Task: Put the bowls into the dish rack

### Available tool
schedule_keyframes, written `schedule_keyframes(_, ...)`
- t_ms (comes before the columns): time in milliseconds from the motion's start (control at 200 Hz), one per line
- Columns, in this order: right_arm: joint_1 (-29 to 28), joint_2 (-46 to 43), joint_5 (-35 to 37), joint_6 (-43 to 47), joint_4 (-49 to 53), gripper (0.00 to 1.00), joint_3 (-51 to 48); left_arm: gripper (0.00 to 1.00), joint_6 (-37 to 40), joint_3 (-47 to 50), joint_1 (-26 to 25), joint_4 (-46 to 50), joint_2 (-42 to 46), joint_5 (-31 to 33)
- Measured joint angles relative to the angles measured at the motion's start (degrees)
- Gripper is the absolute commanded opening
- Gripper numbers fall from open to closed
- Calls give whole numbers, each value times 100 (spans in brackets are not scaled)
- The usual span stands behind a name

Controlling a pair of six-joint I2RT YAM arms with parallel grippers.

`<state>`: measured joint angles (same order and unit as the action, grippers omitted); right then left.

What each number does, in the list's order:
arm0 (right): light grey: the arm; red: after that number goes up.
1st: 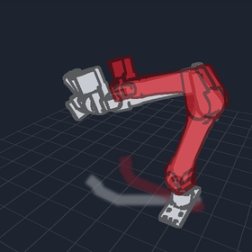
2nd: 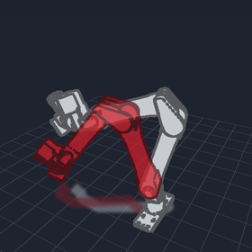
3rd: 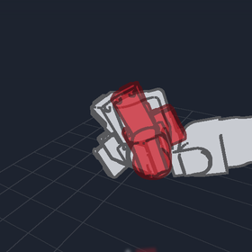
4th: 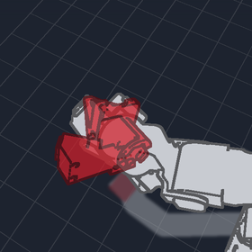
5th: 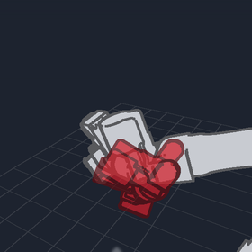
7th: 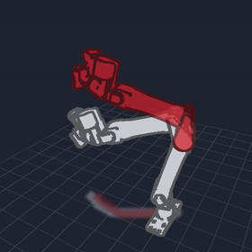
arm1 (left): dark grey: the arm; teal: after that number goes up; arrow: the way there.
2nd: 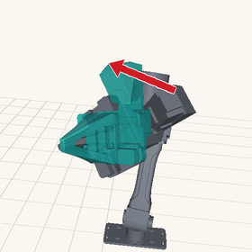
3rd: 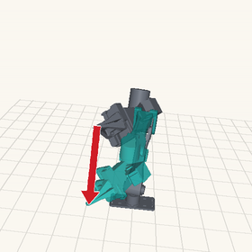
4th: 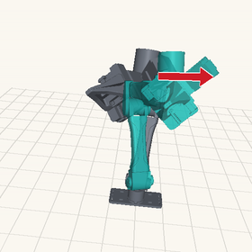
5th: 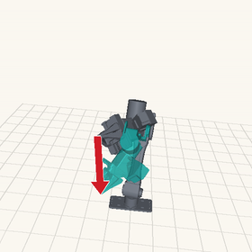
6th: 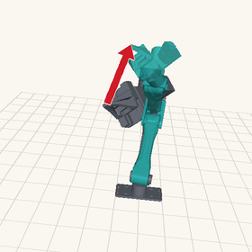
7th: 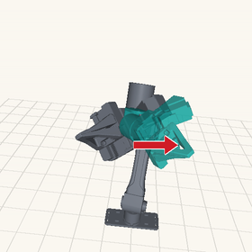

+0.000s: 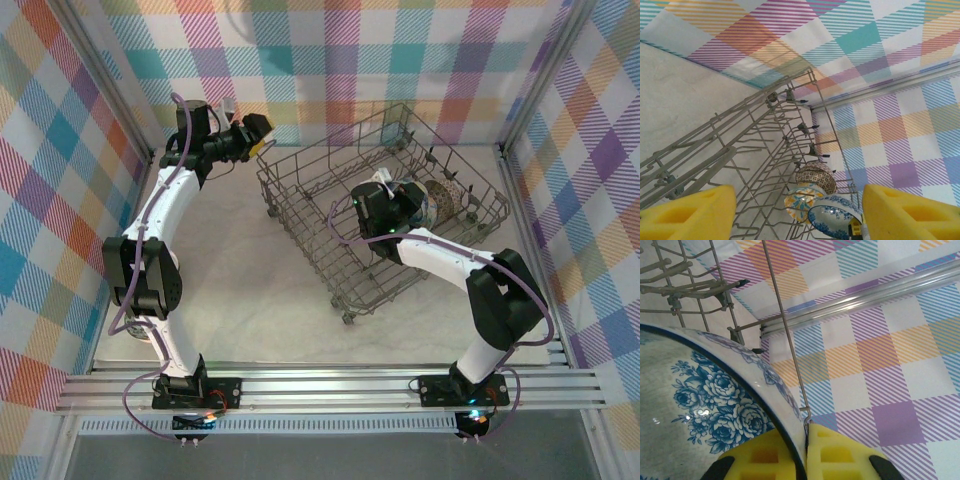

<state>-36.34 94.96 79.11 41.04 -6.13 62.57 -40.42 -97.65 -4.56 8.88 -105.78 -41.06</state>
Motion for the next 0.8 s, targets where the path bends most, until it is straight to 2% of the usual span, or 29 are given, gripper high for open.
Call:
schedule_keyframes(145, -2, -70, 68, -553, 520, 0, 57, 68, -48, 28, 0, -42, 7, 0)
schedule_keyframes(250, -4, -72, 177, -1502, 1620, 0, 372, 68, -55, 39, 0, -70, 9, 0)
schedule_keyframes(345, 0, 66, 350, -2942, 3362, 0, 920, 68, -70, 39, 0, -74, 9, 0)
schedule_keyframes(470, 0, 841, 531, -6002, 6585, 0, 2208, 68, -83, 39, 0, -96, 9, -4)
schedule_keyframes(520, 0, 1246, 647, -7040, 7479, 0, 2612, 68, -101, 39, 0, -127, 9, -9)
schedule_keyframes(650, -50, 1856, 699, -8675, 8806, 0, 2822, 68, -142, 50, 0, -160, 9, -46)
schedule_keyframes(800, -107, 1943, 748, -9414, 9473, 0, 2822, 68, -140, 76, 0, -164, 20, -46)
